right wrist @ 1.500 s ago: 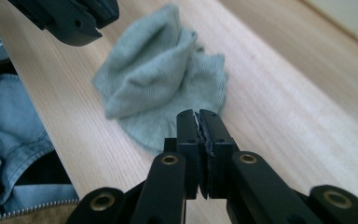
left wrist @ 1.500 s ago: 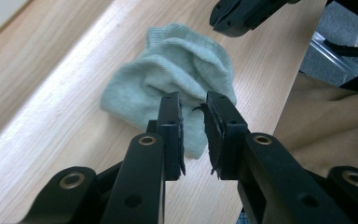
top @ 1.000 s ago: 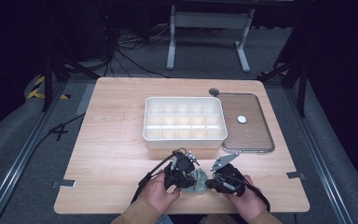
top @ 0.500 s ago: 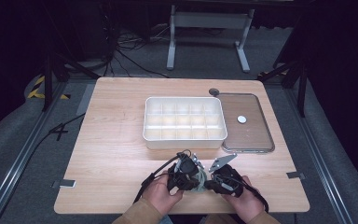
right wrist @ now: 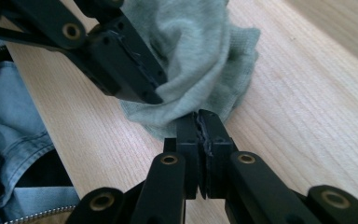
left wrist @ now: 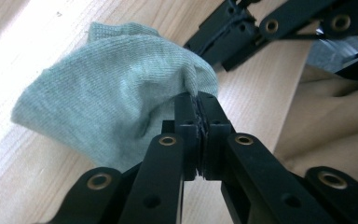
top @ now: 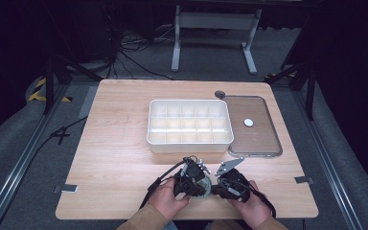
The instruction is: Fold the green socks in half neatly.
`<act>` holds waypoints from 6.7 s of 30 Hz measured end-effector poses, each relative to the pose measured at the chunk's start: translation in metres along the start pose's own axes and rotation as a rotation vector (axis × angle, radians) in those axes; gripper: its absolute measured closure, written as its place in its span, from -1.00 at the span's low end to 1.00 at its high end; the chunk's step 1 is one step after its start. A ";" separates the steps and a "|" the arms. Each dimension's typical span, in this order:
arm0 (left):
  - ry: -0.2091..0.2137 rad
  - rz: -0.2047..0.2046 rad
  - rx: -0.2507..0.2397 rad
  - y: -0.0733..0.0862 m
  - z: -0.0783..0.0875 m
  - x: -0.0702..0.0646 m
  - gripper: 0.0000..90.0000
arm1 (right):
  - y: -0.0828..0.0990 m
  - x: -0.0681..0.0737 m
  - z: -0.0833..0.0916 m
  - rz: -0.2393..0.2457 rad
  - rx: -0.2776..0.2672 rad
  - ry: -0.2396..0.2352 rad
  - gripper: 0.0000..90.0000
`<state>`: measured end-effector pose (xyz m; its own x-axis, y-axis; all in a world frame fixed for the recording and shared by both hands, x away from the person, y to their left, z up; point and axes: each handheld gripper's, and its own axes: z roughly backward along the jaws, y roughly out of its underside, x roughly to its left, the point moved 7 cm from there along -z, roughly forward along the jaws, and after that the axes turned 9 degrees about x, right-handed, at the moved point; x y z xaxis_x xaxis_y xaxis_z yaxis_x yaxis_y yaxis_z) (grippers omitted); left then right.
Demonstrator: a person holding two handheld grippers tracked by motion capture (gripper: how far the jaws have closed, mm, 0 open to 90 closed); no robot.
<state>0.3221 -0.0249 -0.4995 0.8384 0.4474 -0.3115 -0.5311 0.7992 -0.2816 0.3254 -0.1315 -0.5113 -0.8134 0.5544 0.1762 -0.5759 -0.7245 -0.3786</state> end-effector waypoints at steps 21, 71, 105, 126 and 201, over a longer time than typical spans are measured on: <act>-0.102 0.064 -0.153 0.022 0.055 0.019 0.45 | -0.024 0.009 0.030 0.038 -0.124 -0.004 0.93; -0.167 0.024 -0.080 0.007 0.015 0.027 0.74 | -0.015 0.001 -0.004 0.045 -0.121 -0.030 0.92; -0.190 0.055 -0.039 0.038 0.020 0.034 0.73 | -0.020 0.004 -0.001 0.058 -0.068 0.003 0.92; -0.169 -0.008 -0.035 0.024 0.008 0.027 0.77 | -0.018 0.002 -0.006 0.049 -0.062 -0.004 0.98; -0.213 -0.107 -0.067 0.012 0.013 0.011 0.75 | 0.004 -0.007 0.008 -0.009 -0.027 -0.007 0.96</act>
<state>0.3271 -0.0053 -0.4941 0.8937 0.4415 -0.0804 -0.4386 0.8214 -0.3647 0.3283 -0.1418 -0.5073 -0.8085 0.5581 0.1865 -0.5813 -0.7080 -0.4010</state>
